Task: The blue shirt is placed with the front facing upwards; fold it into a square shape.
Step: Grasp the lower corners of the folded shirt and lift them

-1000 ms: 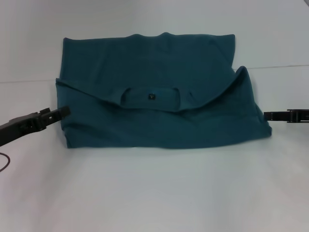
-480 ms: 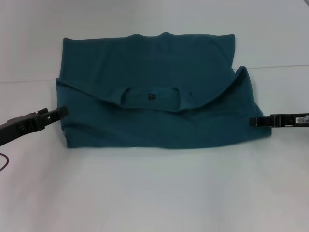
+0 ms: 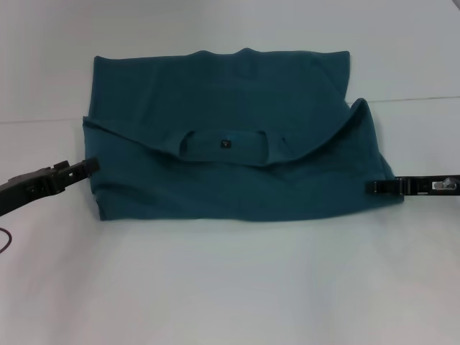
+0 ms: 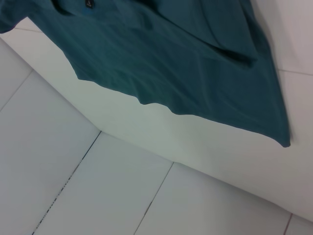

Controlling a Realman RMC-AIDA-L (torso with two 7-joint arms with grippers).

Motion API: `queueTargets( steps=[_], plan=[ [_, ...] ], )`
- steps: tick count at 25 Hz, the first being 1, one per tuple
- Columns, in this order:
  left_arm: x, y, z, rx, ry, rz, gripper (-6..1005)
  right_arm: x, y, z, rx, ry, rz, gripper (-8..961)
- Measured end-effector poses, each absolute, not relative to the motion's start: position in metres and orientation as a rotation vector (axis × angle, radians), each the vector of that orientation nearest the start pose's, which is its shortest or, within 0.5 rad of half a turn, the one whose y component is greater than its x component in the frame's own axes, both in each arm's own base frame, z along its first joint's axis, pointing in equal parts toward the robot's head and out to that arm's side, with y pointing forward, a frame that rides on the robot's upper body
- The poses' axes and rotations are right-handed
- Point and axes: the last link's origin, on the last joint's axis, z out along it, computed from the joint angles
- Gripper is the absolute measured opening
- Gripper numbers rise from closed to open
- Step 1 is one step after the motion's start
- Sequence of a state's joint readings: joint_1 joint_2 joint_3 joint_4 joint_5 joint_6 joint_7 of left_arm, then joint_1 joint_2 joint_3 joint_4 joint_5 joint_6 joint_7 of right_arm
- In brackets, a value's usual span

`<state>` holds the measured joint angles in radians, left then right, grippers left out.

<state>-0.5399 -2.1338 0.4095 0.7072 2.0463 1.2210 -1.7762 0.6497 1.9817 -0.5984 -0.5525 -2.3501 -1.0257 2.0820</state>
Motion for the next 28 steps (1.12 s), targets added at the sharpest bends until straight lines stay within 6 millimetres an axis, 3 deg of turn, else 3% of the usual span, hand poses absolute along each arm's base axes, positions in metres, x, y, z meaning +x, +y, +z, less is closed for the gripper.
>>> queueTargets(
  steps=[8, 14, 22, 28],
  plan=[
    [-0.3053, 0.3685, 0.0314, -2.072, -1.232, -0.774, 766, 0.3288, 0.3971, 0.032, -2.091, 1.415, 0.278, 596],
    [-0.3057, 0.3686, 0.0319, -2.069, -1.233, -0.774, 766, 0.3291, 0.3976, 0.0335, -2.089, 1.419, 0.278, 348],
    [-0.306, 0.3681, 0.0312, -2.069, -1.235, -0.773, 766, 0.3319, 0.3967, 0.0349, -2.075, 1.424, 0.281, 102],
    [-0.3111, 0.3638, 0.0294, -2.067, -1.248, -0.751, 766, 0.3349, 0.3959, 0.038, -2.057, 1.428, 0.288, 34]
  ],
)
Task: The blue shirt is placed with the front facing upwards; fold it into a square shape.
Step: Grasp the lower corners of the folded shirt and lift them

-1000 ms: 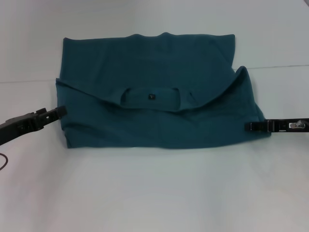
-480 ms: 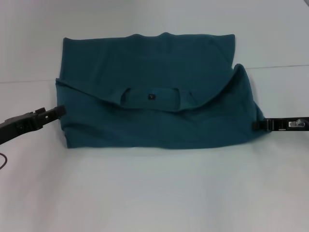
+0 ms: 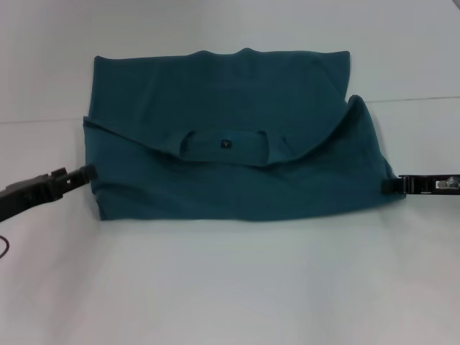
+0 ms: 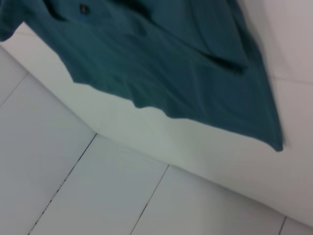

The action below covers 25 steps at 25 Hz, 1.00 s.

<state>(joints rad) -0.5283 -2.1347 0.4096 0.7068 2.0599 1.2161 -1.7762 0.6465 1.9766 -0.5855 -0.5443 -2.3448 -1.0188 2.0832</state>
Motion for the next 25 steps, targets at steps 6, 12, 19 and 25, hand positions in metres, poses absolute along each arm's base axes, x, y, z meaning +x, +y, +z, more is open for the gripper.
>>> queueTargets(
  steps=[6, 12, 19, 25],
  plan=[
    [-0.319, 0.361, 0.011, -2.082, -1.264, -0.648, 766, 0.335, 0.395, 0.037, -2.057, 1.433, 0.29, 35],
    [-0.316, 0.364, -0.008, -2.119, -1.247, -0.563, 765, 0.334, 0.395, 0.034, -2.06, 1.436, 0.293, 35],
    [-0.312, 0.369, -0.015, -2.133, -1.225, -0.514, 765, 0.334, 0.394, 0.034, -2.06, 1.438, 0.294, 34],
    [-0.314, 0.371, -0.016, -2.12, -1.221, -0.492, 765, 0.334, 0.395, 0.034, -2.06, 1.437, 0.296, 35]
  ],
)
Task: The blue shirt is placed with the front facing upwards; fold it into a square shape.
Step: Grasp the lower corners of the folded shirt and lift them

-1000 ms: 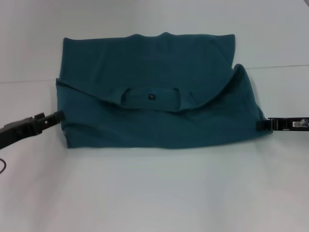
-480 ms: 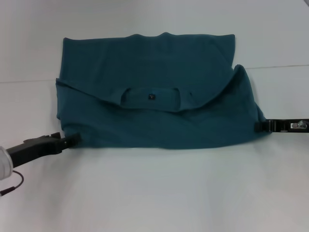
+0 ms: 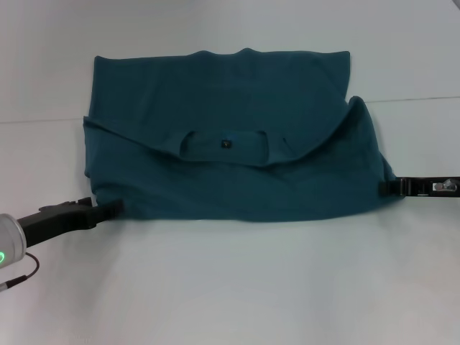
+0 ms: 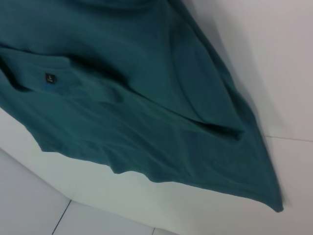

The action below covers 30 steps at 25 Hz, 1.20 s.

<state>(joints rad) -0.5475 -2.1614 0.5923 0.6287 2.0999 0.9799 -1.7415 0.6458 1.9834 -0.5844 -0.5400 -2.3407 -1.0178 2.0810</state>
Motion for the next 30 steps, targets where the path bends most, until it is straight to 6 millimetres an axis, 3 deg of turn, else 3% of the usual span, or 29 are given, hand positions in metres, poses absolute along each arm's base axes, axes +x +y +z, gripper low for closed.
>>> queueTargets(
  steps=[30],
  plan=[
    [-0.301, 0.378, -0.027, -2.181, -1.179, -0.457, 766, 0.333, 0.394, 0.031, -2.066, 1.437, 0.3, 35]
  ],
)
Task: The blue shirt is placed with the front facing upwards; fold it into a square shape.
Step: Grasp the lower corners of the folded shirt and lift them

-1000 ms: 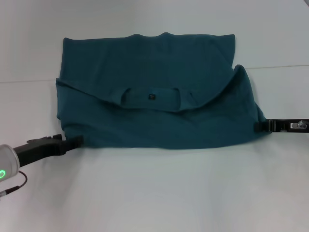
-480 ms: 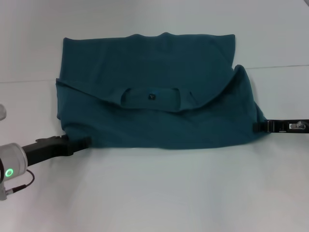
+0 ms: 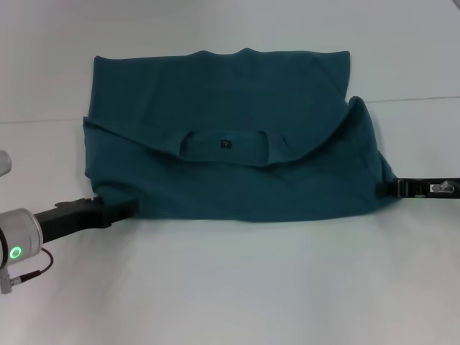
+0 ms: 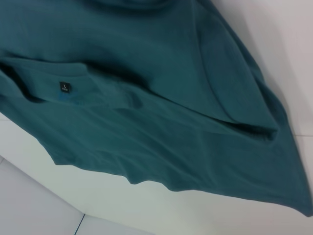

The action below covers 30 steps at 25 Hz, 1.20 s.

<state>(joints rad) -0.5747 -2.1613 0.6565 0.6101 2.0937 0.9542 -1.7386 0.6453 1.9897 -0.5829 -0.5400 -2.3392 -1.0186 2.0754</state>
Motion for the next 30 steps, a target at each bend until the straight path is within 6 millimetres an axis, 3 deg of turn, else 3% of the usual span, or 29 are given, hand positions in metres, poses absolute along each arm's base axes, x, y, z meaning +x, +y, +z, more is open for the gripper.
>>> queueTargets(
  steps=[22, 30],
  plan=[
    [-0.297, 0.381, -0.028, -2.19, -1.169, -0.458, 764, 0.337, 0.391, 0.035, -2.053, 1.44, 0.305, 34],
    [-0.304, 0.38, -0.018, -2.161, -1.158, -0.449, 764, 0.337, 0.39, 0.033, -2.055, 1.447, 0.305, 35]
  ],
)
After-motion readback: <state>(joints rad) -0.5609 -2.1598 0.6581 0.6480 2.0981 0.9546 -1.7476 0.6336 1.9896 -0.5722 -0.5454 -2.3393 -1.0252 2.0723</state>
